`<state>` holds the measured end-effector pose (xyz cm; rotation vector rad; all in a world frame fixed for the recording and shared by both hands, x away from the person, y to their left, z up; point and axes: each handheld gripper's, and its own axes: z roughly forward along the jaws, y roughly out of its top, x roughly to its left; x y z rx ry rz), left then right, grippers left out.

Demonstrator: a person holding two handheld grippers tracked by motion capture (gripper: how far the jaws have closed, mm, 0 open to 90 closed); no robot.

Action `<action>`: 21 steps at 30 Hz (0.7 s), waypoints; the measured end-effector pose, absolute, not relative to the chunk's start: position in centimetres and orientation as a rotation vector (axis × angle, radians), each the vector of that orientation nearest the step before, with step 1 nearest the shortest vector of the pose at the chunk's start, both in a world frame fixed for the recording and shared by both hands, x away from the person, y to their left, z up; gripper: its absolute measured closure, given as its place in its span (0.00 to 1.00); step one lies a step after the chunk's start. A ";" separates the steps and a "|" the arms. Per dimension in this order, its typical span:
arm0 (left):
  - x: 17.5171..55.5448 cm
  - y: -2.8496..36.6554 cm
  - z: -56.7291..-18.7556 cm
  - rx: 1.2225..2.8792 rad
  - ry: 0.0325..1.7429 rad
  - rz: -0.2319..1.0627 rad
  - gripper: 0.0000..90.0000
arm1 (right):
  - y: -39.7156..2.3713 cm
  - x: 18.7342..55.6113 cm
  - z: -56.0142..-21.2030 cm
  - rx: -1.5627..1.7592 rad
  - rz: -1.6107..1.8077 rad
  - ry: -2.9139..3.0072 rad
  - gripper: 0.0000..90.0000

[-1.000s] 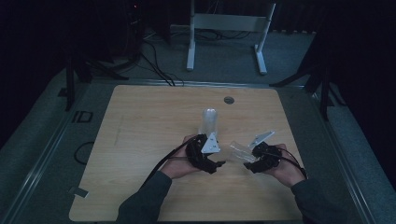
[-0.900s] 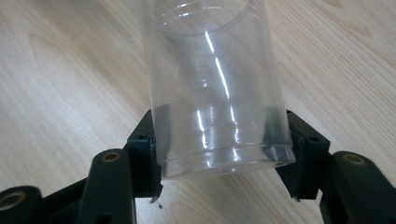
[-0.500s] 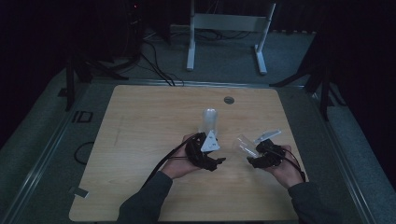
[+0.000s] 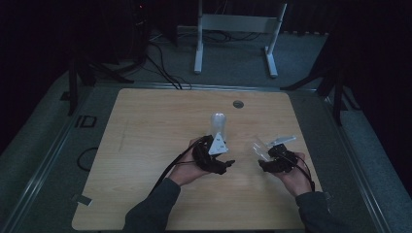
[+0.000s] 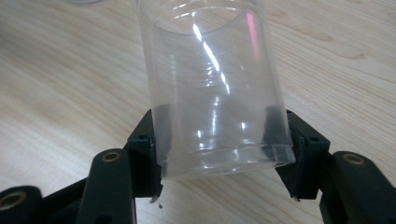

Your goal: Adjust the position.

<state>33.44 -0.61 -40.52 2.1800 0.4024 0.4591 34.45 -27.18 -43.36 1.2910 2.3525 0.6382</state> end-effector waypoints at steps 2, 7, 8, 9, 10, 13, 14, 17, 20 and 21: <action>33.4 -0.7 -40.4 2.175 0.412 0.461 0.33 | -27.1 34.4 -43.5 1.310 0.645 2.333 0.46; 33.5 -0.8 -40.2 2.175 0.425 0.469 0.34 | -27.1 34.5 -43.9 1.339 0.649 2.296 0.46; 33.5 -0.8 -40.2 2.176 0.428 0.470 0.34 | -27.2 34.5 -43.9 1.350 0.653 2.285 0.46; 33.6 -0.8 -40.2 2.175 0.433 0.469 0.34 | -27.2 34.5 -43.9 1.356 0.655 2.275 0.46; 33.6 -0.8 -40.2 2.175 0.433 0.469 0.34 | -27.2 34.5 -43.9 1.356 0.655 2.275 0.46; 33.7 -0.9 -39.9 2.160 0.455 0.470 0.34 | -27.3 34.5 -43.9 1.379 0.672 2.237 0.46; 33.7 -0.9 -39.8 2.158 0.460 0.470 0.34 | -27.3 34.5 -43.9 1.379 0.679 2.229 0.46; 33.8 -1.0 -39.8 2.151 0.470 0.473 0.34 | -27.2 34.4 -43.9 1.388 0.692 2.199 0.46; 34.0 -1.1 -39.7 2.141 0.488 0.471 0.34 | -27.1 34.3 -43.8 1.398 0.702 2.158 0.46; 34.0 -1.2 -39.7 2.136 0.492 0.468 0.34 | -27.1 34.3 -43.7 1.403 0.707 2.146 0.46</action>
